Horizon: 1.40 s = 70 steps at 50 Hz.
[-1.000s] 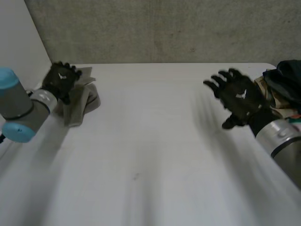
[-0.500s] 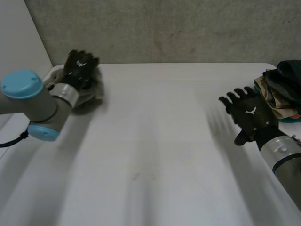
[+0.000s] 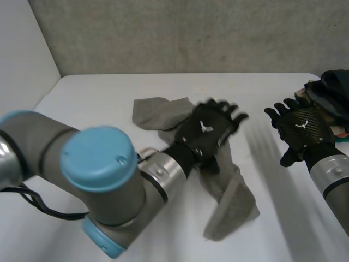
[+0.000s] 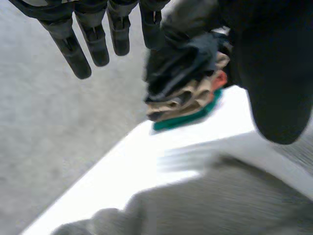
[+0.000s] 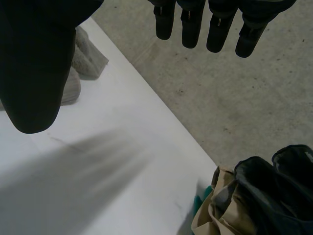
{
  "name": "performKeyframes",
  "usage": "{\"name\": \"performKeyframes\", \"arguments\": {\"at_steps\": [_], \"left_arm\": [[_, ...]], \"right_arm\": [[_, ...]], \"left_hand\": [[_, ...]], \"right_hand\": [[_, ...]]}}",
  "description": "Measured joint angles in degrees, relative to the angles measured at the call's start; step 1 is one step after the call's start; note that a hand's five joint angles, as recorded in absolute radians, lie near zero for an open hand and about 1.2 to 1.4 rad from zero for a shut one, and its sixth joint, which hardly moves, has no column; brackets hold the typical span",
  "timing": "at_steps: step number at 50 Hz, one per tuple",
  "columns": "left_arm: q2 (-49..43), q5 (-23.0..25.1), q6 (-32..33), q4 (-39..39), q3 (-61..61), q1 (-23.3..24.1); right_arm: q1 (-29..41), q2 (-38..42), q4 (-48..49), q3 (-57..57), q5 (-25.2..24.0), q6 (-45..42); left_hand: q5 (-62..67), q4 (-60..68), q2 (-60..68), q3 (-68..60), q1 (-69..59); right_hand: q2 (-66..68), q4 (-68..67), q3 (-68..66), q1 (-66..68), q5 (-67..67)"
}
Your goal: Fold the laundry.
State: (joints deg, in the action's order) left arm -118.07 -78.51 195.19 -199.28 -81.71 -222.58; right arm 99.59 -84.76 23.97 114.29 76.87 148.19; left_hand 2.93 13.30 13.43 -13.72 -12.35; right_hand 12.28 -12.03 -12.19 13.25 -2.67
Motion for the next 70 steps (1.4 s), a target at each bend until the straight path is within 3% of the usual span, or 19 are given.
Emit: {"name": "performKeyframes", "arguments": {"at_steps": [5,10,14,21,27,34,37,39,43,45,59,61,63,66,70], "left_arm": [[4.27,-2.22,0.28,-0.48,-0.33,-4.99],[6.80,-2.26,0.60,-0.52,0.04,-15.55],[4.85,0.53,0.89,-0.32,1.47,-21.54],[-7.28,12.03,7.65,0.01,7.77,-27.12],[-16.74,15.50,14.46,-0.01,15.87,-26.90],[-26.63,14.69,16.90,0.92,27.41,-26.05],[-31.18,14.08,16.90,2.45,33.12,-25.62],[-32.80,13.92,16.84,3.25,35.16,-25.41],[-36.01,13.75,16.68,4.96,39.03,-24.45],[-36.79,13.73,16.64,5.29,39.87,-23.98],[-41.86,13.56,16.73,5.18,45.97,-20.99],[-42.59,13.39,16.76,5.14,46.97,-20.71],[-43.63,12.83,16.83,4.96,48.66,-20.39],[-44.97,10.84,16.99,3.54,50.80,-20.12],[-45.24,6.79,17.83,-0.95,50.66,-20.04]], "right_arm": [[0.18,-0.08,-2.22,-0.94,0.17,0.39],[2.31,-0.35,-9.79,-4.07,0.84,4.54],[5.21,-0.29,-16.19,-6.56,1.09,8.82],[12.85,2.05,-23.03,-8.13,1.08,15.03],[19.95,6.35,-19.23,-7.26,2.89,13.98],[23.34,10.09,-13.30,-4.66,5.41,7.08],[23.61,11.83,-10.69,-3.32,6.13,2.42],[23.53,12.34,-9.59,-2.99,6.29,1.00],[23.11,12.97,-6.64,-2.50,6.40,-0.79],[22.96,13.00,-5.75,-2.42,6.29,-0.93],[23.10,5.24,-5.83,-1.55,5.76,-0.18],[23.04,3.26,-6.33,-1.46,5.83,-0.10],[22.95,1.10,-7.09,-1.39,5.89,-0.03],[22.79,-1.98,-8.49,-1.46,6.02,0.35],[21.69,-5.13,-9.92,-2.25,6.32,2.17]], "left_hand": [[-0.16,-0.50,-0.50,0.56,0.00],[-0.14,-0.50,-0.50,0.56,0.00],[-0.15,-0.50,-0.50,0.56,0.00],[-0.11,-0.43,-0.49,0.56,-0.21],[0.20,-0.29,-0.16,0.37,-0.29],[5.48,5.07,4.69,-4.34,-5.97],[8.08,7.59,7.31,-6.97,-8.59],[9.87,9.32,9.11,-8.77,-10.36],[14.55,14.04,13.81,-13.48,-15.08],[15.18,14.72,14.29,-14.03,-15.40],[19.35,19.08,19.18,-18.89,-20.60],[28.85,28.84,29.61,-28.26,-31.68],[45.88,46.16,45.99,-45.45,-48.52],[52.45,54.16,53.90,-53.34,-50.89],[52.85,55.27,54.86,-54.33,-50.89]], "right_hand": [[0.00,0.00,0.00,0.00,0.00],[0.00,0.00,0.00,0.00,0.00],[0.00,0.00,0.00,0.00,0.00],[0.00,0.00,0.00,0.00,0.00],[0.00,0.00,0.00,0.00,0.00],[0.00,0.00,0.00,0.00,0.00],[5.97,-5.58,-5.53,4.94,-5.33],[13.88,-14.12,-14.06,13.85,-13.79],[49.44,-49.09,-48.54,48.38,-47.68],[54.58,-54.50,-53.89,51.17,-52.84],[55.00,-56.27,-55.59,51.17,-52.93],[55.00,-56.30,-55.63,51.17,-52.93],[55.00,-56.41,-55.78,51.17,-52.93],[55.00,-56.48,-55.79,51.13,-52.93],[55.00,-56.50,-55.79,51.17,-52.93]]}}
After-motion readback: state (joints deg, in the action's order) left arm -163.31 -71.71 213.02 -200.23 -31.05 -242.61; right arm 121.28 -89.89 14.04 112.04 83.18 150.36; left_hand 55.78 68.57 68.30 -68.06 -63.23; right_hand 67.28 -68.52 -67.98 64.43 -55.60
